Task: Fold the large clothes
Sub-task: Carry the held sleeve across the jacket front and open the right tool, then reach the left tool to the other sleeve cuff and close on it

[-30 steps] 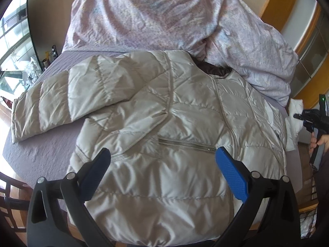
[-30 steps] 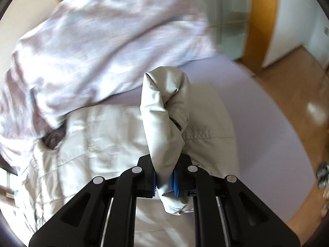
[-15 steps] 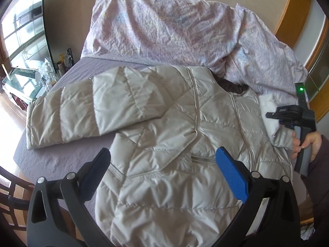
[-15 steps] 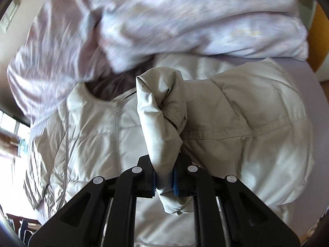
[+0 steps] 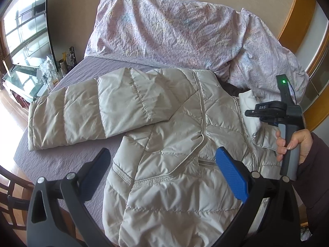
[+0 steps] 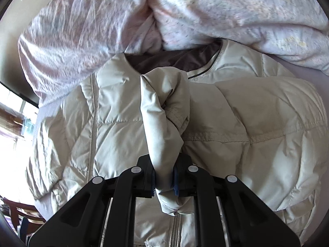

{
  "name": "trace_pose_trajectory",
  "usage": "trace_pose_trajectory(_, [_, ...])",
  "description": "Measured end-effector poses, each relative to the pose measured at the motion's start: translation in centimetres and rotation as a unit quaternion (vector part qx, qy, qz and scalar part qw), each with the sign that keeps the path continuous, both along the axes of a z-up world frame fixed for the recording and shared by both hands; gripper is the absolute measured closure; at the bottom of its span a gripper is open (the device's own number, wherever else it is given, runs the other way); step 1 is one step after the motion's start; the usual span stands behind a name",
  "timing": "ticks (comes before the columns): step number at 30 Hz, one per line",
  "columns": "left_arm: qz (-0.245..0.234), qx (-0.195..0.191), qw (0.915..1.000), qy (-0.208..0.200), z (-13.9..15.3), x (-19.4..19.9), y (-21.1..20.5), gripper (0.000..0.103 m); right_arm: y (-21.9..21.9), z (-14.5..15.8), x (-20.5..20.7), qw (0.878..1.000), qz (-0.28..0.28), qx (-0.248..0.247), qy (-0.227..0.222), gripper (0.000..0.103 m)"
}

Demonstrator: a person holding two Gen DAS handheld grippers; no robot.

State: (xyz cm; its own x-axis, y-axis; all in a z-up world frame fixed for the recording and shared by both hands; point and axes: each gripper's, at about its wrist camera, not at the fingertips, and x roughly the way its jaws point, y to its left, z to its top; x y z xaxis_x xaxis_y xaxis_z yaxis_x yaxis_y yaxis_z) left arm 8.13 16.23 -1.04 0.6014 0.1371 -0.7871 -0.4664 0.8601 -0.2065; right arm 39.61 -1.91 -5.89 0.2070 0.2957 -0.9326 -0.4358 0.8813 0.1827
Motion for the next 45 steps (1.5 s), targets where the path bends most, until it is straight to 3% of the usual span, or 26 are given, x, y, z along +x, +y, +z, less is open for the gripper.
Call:
trace_pose_trajectory(4, [-0.005,0.0,1.0,-0.002,0.0,0.3,0.1,0.002,0.1,0.4,-0.5,1.0,0.022,0.012,0.004,0.061])
trace_pose_trajectory(6, [-0.008,-0.001,1.0,-0.001,-0.1,0.4,0.2,0.002,-0.2,1.5,-0.6,0.999,0.03,0.027,-0.008,0.058])
trace_pose_trajectory(9, [-0.013,0.0,0.9999,-0.001,-0.2,0.7,0.2,0.002,-0.9,3.3,-0.3,0.998,0.026,0.051,-0.03,0.058])
trace_pose_trajectory(12, [-0.015,0.001,0.9999,-0.001,-0.2,0.7,0.2,0.002,-1.7,3.6,0.5,0.998,0.008,0.036,-0.049,0.058])
trace_pose_trajectory(24, [0.002,-0.005,1.0,0.003,-0.7,0.2,2.5,0.002,-1.2,-1.2,1.0,1.0,-0.015,-0.02,-0.013,0.058])
trace_pose_trajectory(33, [0.041,-0.008,0.999,0.017,-1.4,-0.2,6.1,0.002,-0.4,-3.6,0.7,0.998,-0.051,-0.021,0.002,0.056])
trace_pose_trajectory(45, [0.1,-0.002,0.9937,0.05,-3.7,-1.1,11.4,0.002,0.4,-6.0,-2.6,0.993,-0.058,-0.032,-0.098,0.054])
